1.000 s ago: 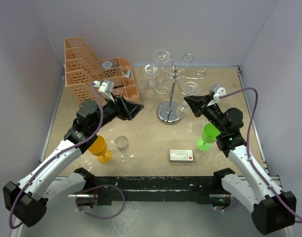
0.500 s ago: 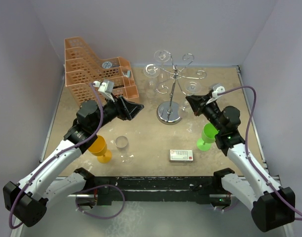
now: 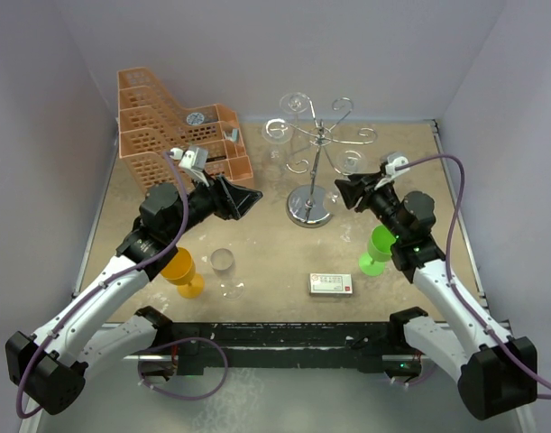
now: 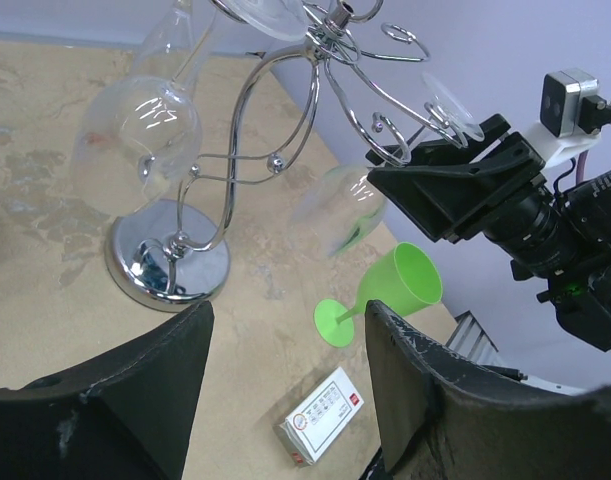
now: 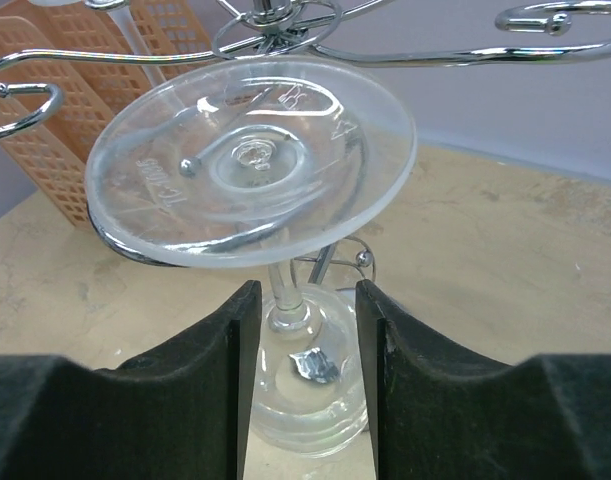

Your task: Place the wine glass upside down on the wine glass rack

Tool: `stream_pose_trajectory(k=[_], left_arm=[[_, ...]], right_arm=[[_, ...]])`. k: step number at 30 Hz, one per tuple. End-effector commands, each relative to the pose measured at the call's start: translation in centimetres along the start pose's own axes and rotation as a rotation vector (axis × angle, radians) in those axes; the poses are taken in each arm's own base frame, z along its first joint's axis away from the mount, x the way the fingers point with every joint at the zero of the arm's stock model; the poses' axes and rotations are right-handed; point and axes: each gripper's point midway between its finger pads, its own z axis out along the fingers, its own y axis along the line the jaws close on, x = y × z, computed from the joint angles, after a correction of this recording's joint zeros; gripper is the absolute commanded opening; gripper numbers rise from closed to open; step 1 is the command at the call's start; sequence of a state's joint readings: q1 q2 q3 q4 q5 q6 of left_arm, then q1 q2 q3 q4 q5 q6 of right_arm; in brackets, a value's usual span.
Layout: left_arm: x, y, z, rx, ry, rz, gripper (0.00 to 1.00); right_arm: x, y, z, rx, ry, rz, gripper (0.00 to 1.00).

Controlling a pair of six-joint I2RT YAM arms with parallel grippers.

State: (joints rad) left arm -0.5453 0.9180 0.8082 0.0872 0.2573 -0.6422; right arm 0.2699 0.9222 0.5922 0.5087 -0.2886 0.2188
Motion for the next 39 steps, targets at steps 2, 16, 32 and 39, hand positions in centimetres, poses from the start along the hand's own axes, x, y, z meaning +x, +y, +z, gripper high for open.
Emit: stream_pose_trajectory(k=[2,16,32,39], left_arm=[[-2.8,-1.7,-0.5,0.039,-0.076,0.047,0.59],[-2.8,0.6,-2.0,-0.094,-0.09,0.104,0.59],[-3.5,-0.6,-2.7,-0.058,-0.09,0.141,0.59],[-6.2,-2.0,-2.7,-0.042,-0.154,0.176,0.6]], right_arm=[[-3.6,-0.1,-0.9,0.045,-0.088,0.011,0.48],[-2.2,0.0,-6.5,0.222,0.105,0.26,0.56],[0.2,-8.3,-17.5,1.172,0.166,0.643,0.45],[5.1,-8.4,-17.3,1.219,0.244,0.709,0.44]])
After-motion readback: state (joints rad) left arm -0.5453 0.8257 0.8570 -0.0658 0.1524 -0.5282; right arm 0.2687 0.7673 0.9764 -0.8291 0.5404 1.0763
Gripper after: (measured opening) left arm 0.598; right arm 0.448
